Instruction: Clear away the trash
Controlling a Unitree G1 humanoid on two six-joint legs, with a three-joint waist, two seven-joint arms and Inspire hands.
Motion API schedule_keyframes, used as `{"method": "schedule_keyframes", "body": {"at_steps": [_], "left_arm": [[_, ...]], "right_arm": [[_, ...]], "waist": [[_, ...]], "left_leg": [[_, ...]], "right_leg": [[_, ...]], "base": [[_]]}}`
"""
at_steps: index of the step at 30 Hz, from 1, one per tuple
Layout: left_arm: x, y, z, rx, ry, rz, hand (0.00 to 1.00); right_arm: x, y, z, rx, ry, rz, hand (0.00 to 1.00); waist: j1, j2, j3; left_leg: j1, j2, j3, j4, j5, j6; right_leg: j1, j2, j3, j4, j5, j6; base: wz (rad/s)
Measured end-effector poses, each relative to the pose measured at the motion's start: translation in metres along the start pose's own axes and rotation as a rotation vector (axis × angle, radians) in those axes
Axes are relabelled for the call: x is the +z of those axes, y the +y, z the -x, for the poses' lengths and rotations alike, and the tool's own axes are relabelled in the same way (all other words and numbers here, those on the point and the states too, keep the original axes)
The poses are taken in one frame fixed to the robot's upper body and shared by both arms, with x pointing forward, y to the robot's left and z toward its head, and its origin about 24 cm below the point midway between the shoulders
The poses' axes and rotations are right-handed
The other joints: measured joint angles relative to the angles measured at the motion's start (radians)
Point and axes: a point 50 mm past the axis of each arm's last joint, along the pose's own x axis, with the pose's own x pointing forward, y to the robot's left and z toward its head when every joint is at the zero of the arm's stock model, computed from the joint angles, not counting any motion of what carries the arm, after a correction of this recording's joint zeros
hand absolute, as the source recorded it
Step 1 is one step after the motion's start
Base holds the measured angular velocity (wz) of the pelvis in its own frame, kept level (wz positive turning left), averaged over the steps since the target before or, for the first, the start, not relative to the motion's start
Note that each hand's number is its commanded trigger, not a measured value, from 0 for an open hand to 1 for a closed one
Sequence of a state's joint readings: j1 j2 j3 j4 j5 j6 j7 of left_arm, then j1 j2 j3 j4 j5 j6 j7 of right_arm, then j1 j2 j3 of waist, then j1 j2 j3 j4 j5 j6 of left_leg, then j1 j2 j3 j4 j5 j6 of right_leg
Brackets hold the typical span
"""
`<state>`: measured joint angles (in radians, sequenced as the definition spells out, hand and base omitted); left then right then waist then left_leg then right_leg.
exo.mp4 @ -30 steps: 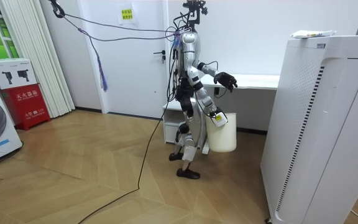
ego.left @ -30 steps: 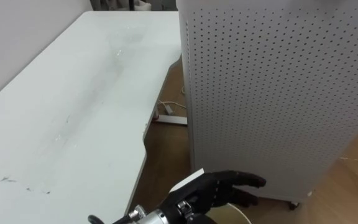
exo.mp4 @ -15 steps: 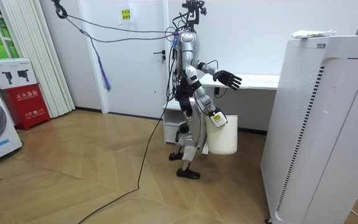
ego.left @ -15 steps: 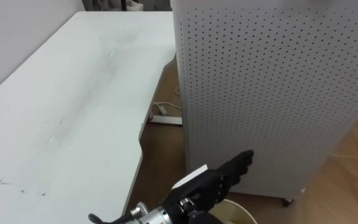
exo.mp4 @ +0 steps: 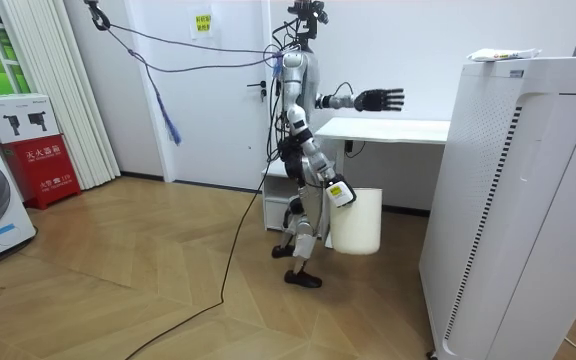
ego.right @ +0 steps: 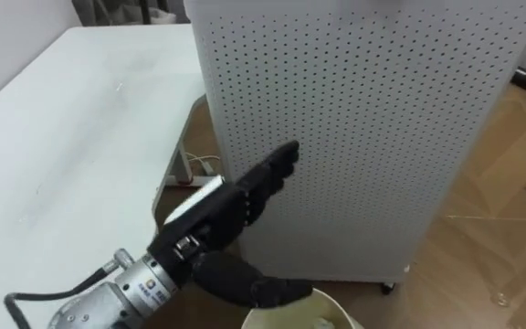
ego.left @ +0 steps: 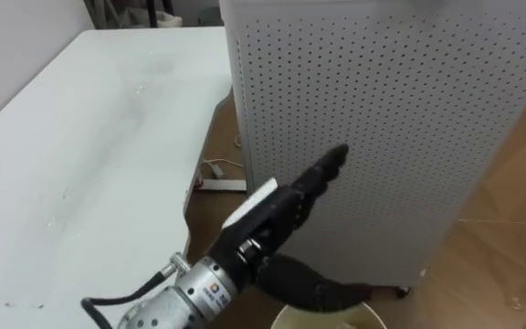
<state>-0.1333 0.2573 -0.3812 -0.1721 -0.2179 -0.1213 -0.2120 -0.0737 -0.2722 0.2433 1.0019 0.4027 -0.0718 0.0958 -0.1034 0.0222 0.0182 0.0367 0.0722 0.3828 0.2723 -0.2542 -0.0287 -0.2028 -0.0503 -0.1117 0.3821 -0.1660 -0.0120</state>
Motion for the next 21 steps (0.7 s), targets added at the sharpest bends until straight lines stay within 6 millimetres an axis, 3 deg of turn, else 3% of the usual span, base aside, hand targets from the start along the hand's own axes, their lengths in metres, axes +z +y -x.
{"method": "schedule_keyframes", "body": {"at_steps": [2,5,6,12,21], "left_arm": [[0.010,0.006,0.000,0.057,-0.048,-0.058,0.00],[0.018,0.012,0.000,0.143,-0.090,-0.143,0.00],[0.019,0.013,0.000,0.168,-0.095,-0.160,0.00],[0.032,0.020,0.004,0.274,-0.156,-0.305,0.00],[0.053,0.036,0.013,0.502,-0.290,-0.452,0.00]], "right_arm": [[-0.008,0.001,0.001,-0.003,0.023,-0.011,1.00],[-0.016,0.001,0.003,-0.014,0.051,-0.023,1.00],[-0.019,0.000,0.004,-0.020,0.062,-0.024,1.00],[-0.031,-0.003,0.007,-0.025,0.107,-0.025,1.00],[-0.030,-0.004,0.007,-0.012,0.084,-0.049,1.00]], "waist": [[0.004,-0.018,-0.0011],[0.024,-0.040,-0.0093],[0.030,-0.044,-0.0083],[0.052,-0.041,-0.0085],[0.055,-0.030,-0.0076]], "left_leg": [[0.011,0.002,0.013,-0.001,-0.001,0.001],[0.034,0.005,0.029,-0.004,-0.001,0.001],[0.042,0.007,0.029,-0.004,-0.001,0.001],[0.056,0.034,0.029,-0.006,-0.005,-0.006],[0.064,0.072,0.044,0.017,-0.011,-0.031]], "right_leg": [[0.004,0.000,-0.002,-0.002,0.001,-0.002],[0.012,0.002,-0.008,-0.004,0.007,-0.006],[0.022,0.001,-0.022,-0.008,0.010,-0.007],[0.043,0.030,-0.031,-0.057,0.042,-0.022],[0.043,0.054,-0.056,-0.044,0.032,-0.052]], "base": [[-0.21],[-0.23],[-0.18],[-0.07],[-0.08]]}}
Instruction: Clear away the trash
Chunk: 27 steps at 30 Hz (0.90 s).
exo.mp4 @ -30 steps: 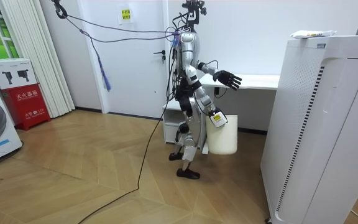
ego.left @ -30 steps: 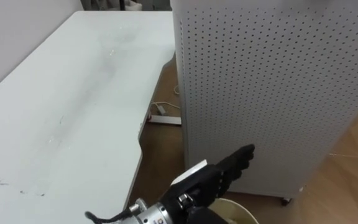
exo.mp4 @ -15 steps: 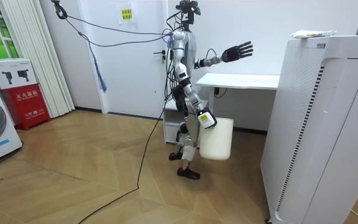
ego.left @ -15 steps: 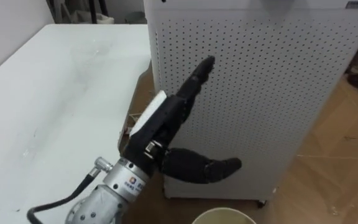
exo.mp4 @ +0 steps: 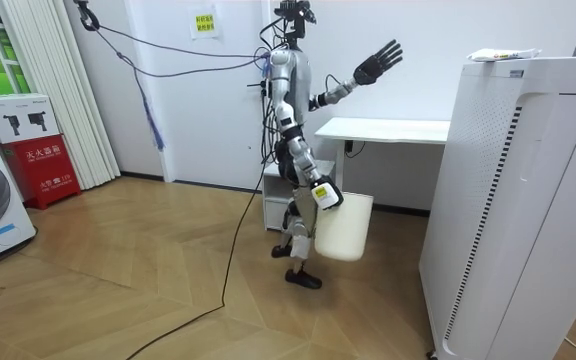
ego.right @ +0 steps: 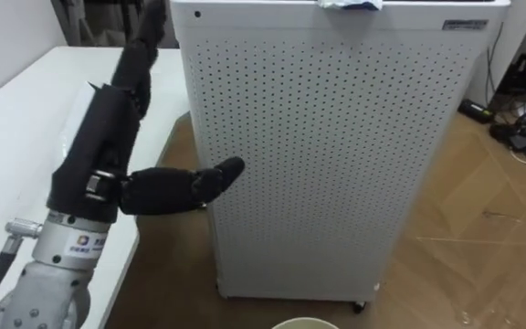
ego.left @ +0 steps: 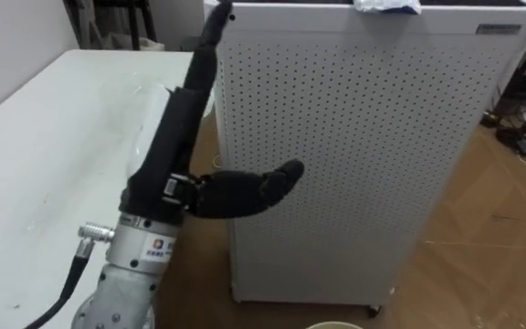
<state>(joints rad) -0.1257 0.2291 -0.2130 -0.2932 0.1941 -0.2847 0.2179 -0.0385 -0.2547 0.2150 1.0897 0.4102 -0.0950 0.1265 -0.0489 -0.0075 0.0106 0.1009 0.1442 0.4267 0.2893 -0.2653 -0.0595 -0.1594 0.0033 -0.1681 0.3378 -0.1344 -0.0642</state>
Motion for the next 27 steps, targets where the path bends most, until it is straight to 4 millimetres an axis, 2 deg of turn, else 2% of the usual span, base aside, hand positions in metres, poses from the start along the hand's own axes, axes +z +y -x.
{"method": "schedule_keyframes", "body": {"at_steps": [1,4,5,6,7,8,9,10,12,14,15,16,18,19,20,23,25,26,27], "left_arm": [[0.000,0.002,0.000,0.010,-0.004,-0.012,0.00],[0.001,0.008,0.000,0.060,-0.025,-0.085,0.00],[0.002,0.009,0.000,0.078,-0.042,-0.095,0.00],[0.004,0.009,0.000,0.089,-0.059,-0.093,0.00],[0.004,0.009,0.000,0.092,-0.064,-0.091,0.00],[0.005,0.010,0.001,0.100,-0.072,-0.089,0.00],[0.005,0.010,0.002,0.113,-0.076,-0.088,0.00],[0.006,0.010,0.002,0.117,-0.090,-0.096,0.00],[0.008,0.010,0.002,0.118,-0.105,-0.108,0.00],[0.008,0.011,0.003,0.125,-0.111,-0.122,0.00],[0.008,0.011,0.003,0.130,-0.116,-0.141,0.00],[0.009,0.011,0.003,0.128,-0.126,-0.152,0.00],[0.010,0.012,0.003,0.129,-0.141,-0.173,0.00],[0.010,0.013,0.003,0.130,-0.144,-0.187,0.00],[0.010,0.015,0.003,0.134,-0.151,-0.212,0.00],[0.010,0.016,0.004,0.131,-0.164,-0.271,0.00],[0.012,0.018,0.004,0.141,-0.171,-0.285,0.00],[0.013,0.020,0.004,0.146,-0.179,-0.292,0.00],[0.015,0.021,0.005,0.157,-0.189,-0.292,0.00]], "right_arm": [[0.000,0.000,0.000,0.002,0.000,0.000,1.00],[-0.002,0.001,0.000,0.011,0.005,0.014,1.00],[-0.002,0.001,0.001,0.012,0.008,0.024,1.00],[-0.005,0.001,0.001,0.012,0.015,0.027,1.00],[-0.007,0.002,0.002,0.013,0.021,0.031,1.00],[-0.011,0.002,0.003,0.010,0.033,0.041,1.00],[-0.014,0.001,0.004,0.006,0.046,0.048,1.00],[-0.017,-0.002,0.004,-0.009,0.057,0.046,1.00],[-0.019,-0.004,0.005,-0.026,0.068,0.043,1.00],[-0.018,-0.004,0.005,-0.029,0.064,0.043,1.00],[-0.018,-0.003,0.005,-0.029,0.063,0.044,1.00],[-0.020,-0.004,0.005,-0.030,0.067,0.046,1.00],[-0.019,-0.005,0.005,-0.033,0.065,0.050,1.00],[-0.019,-0.006,0.005,-0.033,0.065,0.051,1.00],[-0.019,-0.006,0.006,-0.033,0.066,0.052,1.00],[-0.021,-0.008,0.007,-0.037,0.071,0.057,1.00],[-0.023,-0.008,0.008,-0.032,0.076,0.068,1.00],[-0.023,-0.006,0.007,-0.025,0.074,0.077,1.00],[-0.020,-0.003,0.007,-0.007,0.063,0.102,1.00]], "waist": [[0.001,-0.001,0.0008],[0.015,-0.007,0.0047],[0.012,0.001,0.0033],[0.010,0.006,0.0043],[0.013,0.010,0.0033],[0.018,0.006,0.0061],[0.021,0.003,0.0073],[0.021,0.004,0.0065],[0.024,0.002,0.0075],[0.038,0.001,0.0078],[0.047,-0.001,0.0091],[0.049,-0.007,0.0058],[0.058,-0.010,0.0034],[0.063,-0.010,0.0031],[0.073,-0.007,0.0010],[0.084,0.001,-0.0063],[0.087,0.005,-0.0106],[0.088,0.002,-0.0116],[0.091,-0.006,-0.0077]], "left_leg": [[-0.001,0.004,0.004,0.014,-0.002,-0.003],[-0.030,0.036,-0.006,0.177,-0.003,-0.004],[-0.063,0.062,-0.035,0.282,-0.001,-0.006],[-0.096,0.089,-0.067,0.383,0.015,-0.007],[-0.112,0.098,-0.086,0.429,0.029,-0.006],[-0.146,0.113,-0.123,0.522,0.074,-0.001],[-0.187,0.116,-0.168,0.592,0.117,0.008],[-0.231,0.102,-0.204,0.630,0.119,0.009],[-0.295,0.069,-0.242,0.622,0.107,0.025],[-0.338,0.037,-0.245,0.563,0.108,0.024],[-0.348,0.013,-0.255,0.488,0.109,0.023],[-0.362,-0.021,-0.290,0.407,0.112,0.018],[-0.379,-0.055,-0.325,0.304,0.116,0.013],[-0.380,-0.061,-0.332,0.272,0.121,0.010],[-0.378,-0.076,-0.354,0.203,0.133,-0.002],[-0.363,-0.106,-0.398,0.059,0.186,0.002],[-0.340,-0.119,-0.404,0.036,0.239,0.024],[-0.333,-0.124,-0.396,0.045,0.238,0.033],[-0.322,-0.127,-0.375,0.051,0.224,0.041]], "right_leg": [[-0.002,0.002,0.002,0.011,-0.010,-0.002],[0.005,0.004,0.041,0.059,-0.046,-0.019],[0.013,0.019,0.057,0.069,-0.055,-0.028],[0.022,0.036,0.067,0.080,-0.063,-0.040],[0.027,0.044,0.074,0.085,-0.068,-0.045],[0.040,0.058,0.094,0.098,-0.079,-0.055],[0.053,0.073,0.122,0.110,-0.088,-0.063],[0.052,0.079,0.137,0.126,-0.100,-0.070],[0.057,0.083,0.156,0.130,-0.106,-0.077],[0.062,0.087,0.178,0.129,-0.103,-0.077],[0.072,0.087,0.188,0.129,-0.107,-0.084],[0.077,0.089,0.202,0.130,-0.112,-0.090],[0.082,0.094,0.229,0.128,-0.117,-0.097],[0.086,0.097,0.237,0.127,-0.118,-0.098],[0.094,0.101,0.254,0.125,-0.125,-0.098],[0.116,0.106,0.283,0.128,-0.156,-0.092],[0.128,0.103,0.292,0.129,-0.187,-0.080],[0.132,0.093,0.290,0.127,-0.194,-0.075],[0.144,0.074,0.261,0.113,-0.200,-0.066]], "base": [[-0.15],[-0.41],[-0.43],[-0.41],[-0.45],[-0.48],[-0.49],[-0.36],[-0.39],[-0.56],[-0.44],[-0.38],[-0.34],[-0.45],[-0.39],[-0.27],[-0.21],[-0.29],[-0.31]]}}
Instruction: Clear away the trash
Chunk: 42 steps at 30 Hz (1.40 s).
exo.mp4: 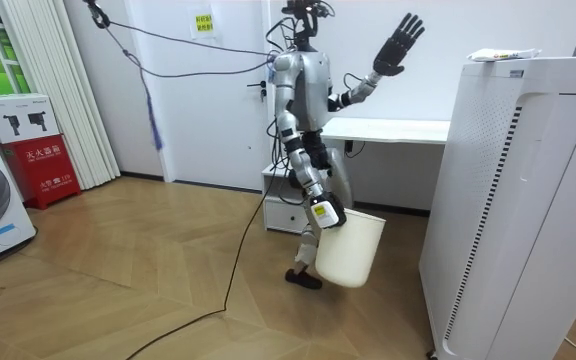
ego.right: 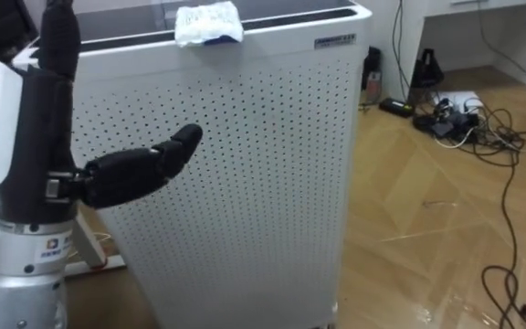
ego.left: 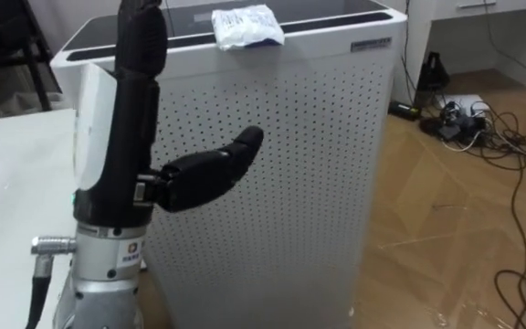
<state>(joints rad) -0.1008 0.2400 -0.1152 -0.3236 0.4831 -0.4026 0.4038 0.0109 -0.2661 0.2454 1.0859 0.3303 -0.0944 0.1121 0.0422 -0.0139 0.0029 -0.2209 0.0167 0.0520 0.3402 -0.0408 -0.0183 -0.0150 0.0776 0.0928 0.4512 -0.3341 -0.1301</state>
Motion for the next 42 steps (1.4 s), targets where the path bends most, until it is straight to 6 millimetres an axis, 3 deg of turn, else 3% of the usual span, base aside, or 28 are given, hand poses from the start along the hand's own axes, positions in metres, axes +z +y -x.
{"method": "schedule_keyframes", "body": {"at_steps": [3,5,7,10,12,15,17,18,19,20,21,22,23,24,27,33,36,42], "left_arm": [[0.000,0.000,0.001,-0.001,0.003,-0.003,0.00],[-0.001,0.001,0.001,-0.003,-0.002,-0.009,0.00],[-0.001,0.002,0.000,-0.008,-0.006,-0.017,0.00],[0.000,0.001,-0.001,-0.012,-0.018,-0.035,0.00],[0.001,0.000,-0.001,-0.008,-0.021,-0.028,0.00],[0.002,-0.002,-0.001,-0.014,-0.030,-0.027,0.00],[0.002,-0.003,-0.001,-0.021,-0.037,-0.037,0.00],[0.002,-0.004,-0.002,-0.019,-0.038,-0.043,0.00],[0.001,-0.004,-0.002,-0.013,-0.037,-0.045,0.00],[0.001,-0.003,-0.002,0.004,-0.036,-0.049,0.00],[0.000,-0.003,-0.002,0.004,-0.030,-0.054,0.00],[0.000,-0.003,-0.002,0.002,-0.031,-0.059,0.00],[-0.001,-0.003,-0.001,0.002,-0.032,-0.073,0.00],[-0.002,-0.003,0.001,-0.007,-0.027,-0.084,0.00],[-0.002,-0.003,0.001,-0.041,-0.061,-0.150,0.00],[0.000,-0.006,0.003,-0.077,-0.094,-0.199,0.00],[0.001,-0.009,0.004,-0.091,-0.089,-0.192,0.00],[-0.001,-0.012,0.004,-0.121,-0.074,-0.195,0.00]], "right_arm": [[0.009,0.005,-0.001,0.027,-0.033,0.069,1.00],[0.013,0.009,-0.002,0.042,-0.047,0.091,1.00],[0.016,0.012,-0.002,0.051,-0.060,0.110,1.00],[0.015,0.013,-0.002,0.053,-0.058,0.109,1.00],[0.014,0.014,-0.002,0.056,-0.055,0.111,1.00],[0.014,0.016,-0.003,0.063,-0.051,0.127,1.00],[0.012,0.018,-0.003,0.069,-0.047,0.134,1.00],[0.012,0.018,-0.003,0.071,-0.048,0.133,1.00],[0.013,0.019,-0.003,0.074,-0.052,0.134,1.00],[0.019,0.021,-0.004,0.085,-0.068,0.139,1.00],[0.020,0.022,-0.004,0.095,-0.075,0.137,1.00],[0.019,0.023,-0.004,0.100,-0.072,0.134,1.00],[0.015,0.025,-0.003,0.107,-0.063,0.130,1.00],[0.010,0.025,-0.002,0.107,-0.049,0.125,1.00],[0.007,0.022,-0.001,0.108,-0.037,0.107,1.00],[0.011,0.023,-0.002,0.131,-0.050,0.106,1.00],[0.011,0.024,-0.002,0.143,-0.050,0.106,1.00],[0.015,0.024,-0.002,0.147,-0.066,0.111,1.00]], "waist": [[0.001,-0.004,0.0028],[0.006,0.002,0.0022],[0.005,0.011,0.0038],[-0.006,0.019,0.0063],[-0.006,0.015,0.0103],[-0.003,0.012,0.0131],[-0.005,0.016,0.0131],[-0.005,0.034,0.0124],[-0.005,0.048,0.0107],[-0.004,0.060,0.0118],[-0.010,0.063,0.0154],[-0.010,0.060,0.0159],[-0.019,0.052,0.0173],[-0.026,0.045,0.0126],[-0.024,0.045,0.0120],[-0.015,0.042,0.0061],[-0.015,0.030,0.0117],[-0.019,0.029,0.0117]], "left_leg": [[0.009,-0.015,0.003,0.042,-0.039,0.015],[0.015,-0.016,0.003,0.058,-0.067,0.015],[0.008,-0.017,0.003,0.092,-0.097,0.020],[-0.008,-0.031,0.032,0.144,-0.123,0.049],[0.009,-0.048,0.086,0.144,-0.140,0.075],[0.037,-0.077,0.098,0.136,-0.156,0.100],[0.049,-0.085,0.101,0.134,-0.165,0.112],[0.064,-0.080,0.079,0.119,-0.172,0.113],[0.071,-0.077,0.043,0.104,-0.179,0.102],[0.074,-0.075,-0.008,0.083,-0.190,0.084],[0.072,-0.069,-0.015,0.081,-0.189,0.082],[0.073,-0.070,-0.019,0.079,-0.190,0.081],[0.076,-0.076,-0.028,0.074,-0.193,0.074],[0.078,-0.072,-0.040,0.067,-0.192,0.065],[0.117,-0.062,-0.050,0.024,-0.182,0.048],[0.151,-0.048,-0.061,-0.013,-0.175,0.039],[0.165,-0.045,-0.065,-0.014,-0.174,0.039],[0.200,-0.041,-0.057,-0.036,-0.174,0.039]], "right_leg": [[0.044,-0.041,-0.071,-0.047,-0.005,0.016],[0.064,-0.052,-0.090,-0.061,-0.009,0.028],[0.075,-0.065,-0.141,-0.070,-0.017,0.043],[0.082,-0.096,-0.183,-0.040,-0.046,0.095],[0.059,-0.135,-0.213,0.053,-0.066,0.132],[0.019,-0.187,-0.251,0.181,-0.063,0.139],[0.008,-0.204,-0.265,0.233,-0.048,0.164],[-0.023,-0.201,-0.259,0.286,-0.016,0.187],[-0.038,-0.196,-0.260,0.303,-0.020,0.189],[-0.077,-0.204,-0.256,0.268,-0.056,0.187],[-0.114,-0.215,-0.238,0.195,-0.066,0.186],[-0.128,-0.221,-0.219,0.141,-0.057,0.188],[-0.141,-0.237,-0.214,0.081,0.030,0.179],[-0.121,-0.228,-0.219,0.051,0.031,0.175],[-0.069,-0.198,-0.236,-0.014,0.048,0.164],[-0.017,-0.181,-0.260,-0.079,0.059,0.156],[0.018,-0.178,-0.272,-0.107,0.060,0.155],[0.067,-0.172,-0.271,-0.164,0.071,0.156]], "base": [[-0.23],[-0.27],[-0.12],[0.14],[0.17],[0.17],[0.17],[0.00],[-0.15],[-0.16],[-0.16],[0.09],[0.25],[0.28],[0.13],[0.06],[0.10],[0.00]]}}
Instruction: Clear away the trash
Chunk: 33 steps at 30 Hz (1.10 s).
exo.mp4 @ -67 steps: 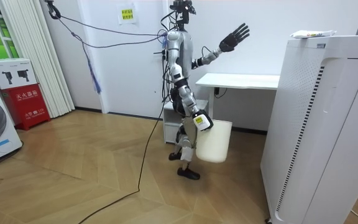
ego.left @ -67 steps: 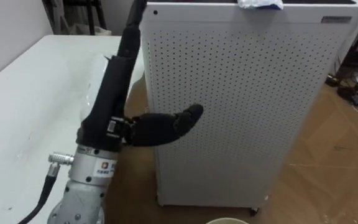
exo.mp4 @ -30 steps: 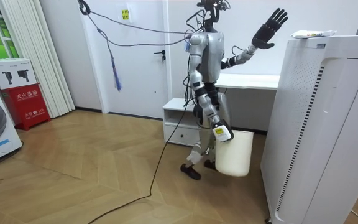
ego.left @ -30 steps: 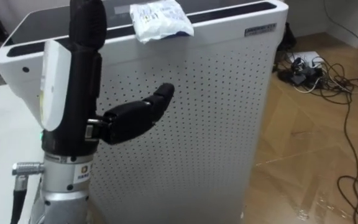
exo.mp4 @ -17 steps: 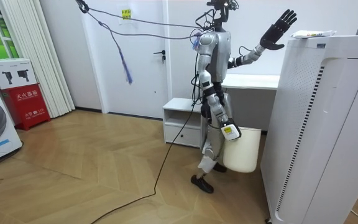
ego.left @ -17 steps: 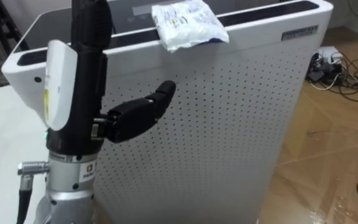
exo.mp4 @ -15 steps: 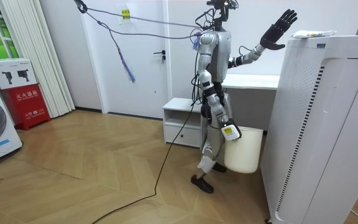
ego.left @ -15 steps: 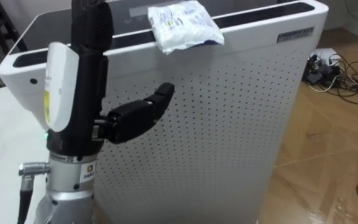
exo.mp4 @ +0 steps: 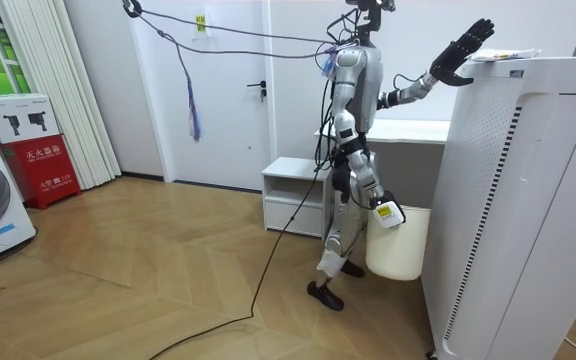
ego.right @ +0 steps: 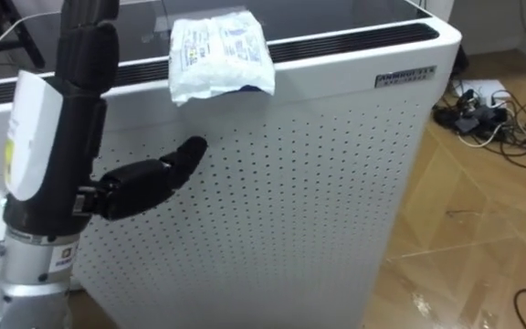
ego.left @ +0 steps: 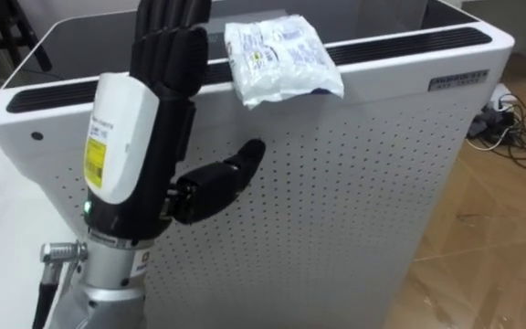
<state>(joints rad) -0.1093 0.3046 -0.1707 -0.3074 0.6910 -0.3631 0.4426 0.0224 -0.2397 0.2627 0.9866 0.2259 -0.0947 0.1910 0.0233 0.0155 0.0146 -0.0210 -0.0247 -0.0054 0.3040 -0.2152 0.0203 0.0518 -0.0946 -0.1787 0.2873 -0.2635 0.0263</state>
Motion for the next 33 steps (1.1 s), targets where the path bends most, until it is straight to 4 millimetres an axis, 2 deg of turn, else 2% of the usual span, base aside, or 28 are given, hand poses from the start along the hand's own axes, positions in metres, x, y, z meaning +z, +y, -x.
{"method": "schedule_keyframes", "body": {"at_steps": [7,9,12,17,18,19,20,26,33], "left_arm": [[-0.001,-0.004,0.001,-0.038,0.015,-0.031,0.00],[-0.001,-0.006,0.001,-0.046,0.022,-0.031,0.00],[-0.001,-0.007,-0.001,-0.064,0.026,-0.037,0.00],[-0.002,-0.009,-0.003,-0.094,0.021,-0.075,0.02],[-0.002,-0.009,-0.003,-0.106,0.029,-0.077,0.36],[-0.003,-0.010,-0.003,-0.111,0.034,-0.078,0.85],[-0.004,-0.010,-0.003,-0.123,0.041,-0.081,1.00],[-0.005,-0.011,-0.004,-0.141,0.057,-0.092,1.00],[-0.008,-0.006,-0.014,-0.107,0.057,-0.114,1.00]], "right_arm": [[0.001,0.001,0.000,0.024,-0.005,0.009,1.00],[0.001,0.001,0.000,0.027,-0.002,0.025,1.00],[0.000,0.000,0.001,0.026,0.004,0.046,1.00],[0.001,0.000,0.001,0.033,0.006,0.072,1.00],[0.001,0.000,0.001,0.035,0.007,0.072,1.00],[0.001,0.001,0.001,0.039,0.006,0.072,1.00],[0.003,0.001,0.000,0.045,0.002,0.073,1.00],[0.013,0.004,-0.001,0.064,-0.028,0.079,1.00],[0.017,0.004,-0.001,0.065,-0.045,0.081,1.00]], "waist": [[-0.024,0.005,-0.0018],[-0.045,0.011,-0.0014],[-0.054,0.022,-0.0078],[-0.055,0.023,-0.0087],[-0.054,0.023,-0.0086],[-0.053,0.023,-0.0085],[-0.049,0.023,-0.0085],[-0.046,0.024,-0.0080],[-0.045,0.029,-0.0014]], "left_leg": [[0.016,-0.002,-0.002,-0.006,0.000,0.000],[0.016,-0.001,0.000,-0.007,0.000,0.000],[0.019,-0.001,0.001,-0.017,0.000,0.000],[0.033,0.005,0.002,-0.037,0.000,0.000],[0.033,0.008,0.004,-0.037,0.000,0.000],[0.033,0.008,0.005,-0.037,0.000,0.000],[0.031,0.010,0.006,-0.039,0.000,0.000],[0.032,0.012,0.027,-0.047,0.000,0.000],[0.034,0.012,0.027,-0.048,0.000,-0.001]], "right_leg": [[0.027,0.008,0.007,-0.040,0.012,0.000],[0.034,0.011,0.009,-0.051,0.016,-0.001],[0.031,0.011,0.014,-0.051,0.016,-0.001],[0.031,0.013,0.015,-0.051,0.016,-0.001],[0.027,0.013,0.014,-0.051,0.016,-0.001],[0.026,0.013,0.014,-0.050,0.016,-0.001],[0.023,0.014,0.014,-0.049,0.017,-0.001],[0.024,0.019,0.015,-0.049,0.022,-0.004],[0.027,0.020,0.014,-0.050,0.026,-0.003]], "base": [[-0.03],[0.00],[-0.06],[-0.03],[0.00],[0.00],[-0.03],[0.00],[0.00]]}}
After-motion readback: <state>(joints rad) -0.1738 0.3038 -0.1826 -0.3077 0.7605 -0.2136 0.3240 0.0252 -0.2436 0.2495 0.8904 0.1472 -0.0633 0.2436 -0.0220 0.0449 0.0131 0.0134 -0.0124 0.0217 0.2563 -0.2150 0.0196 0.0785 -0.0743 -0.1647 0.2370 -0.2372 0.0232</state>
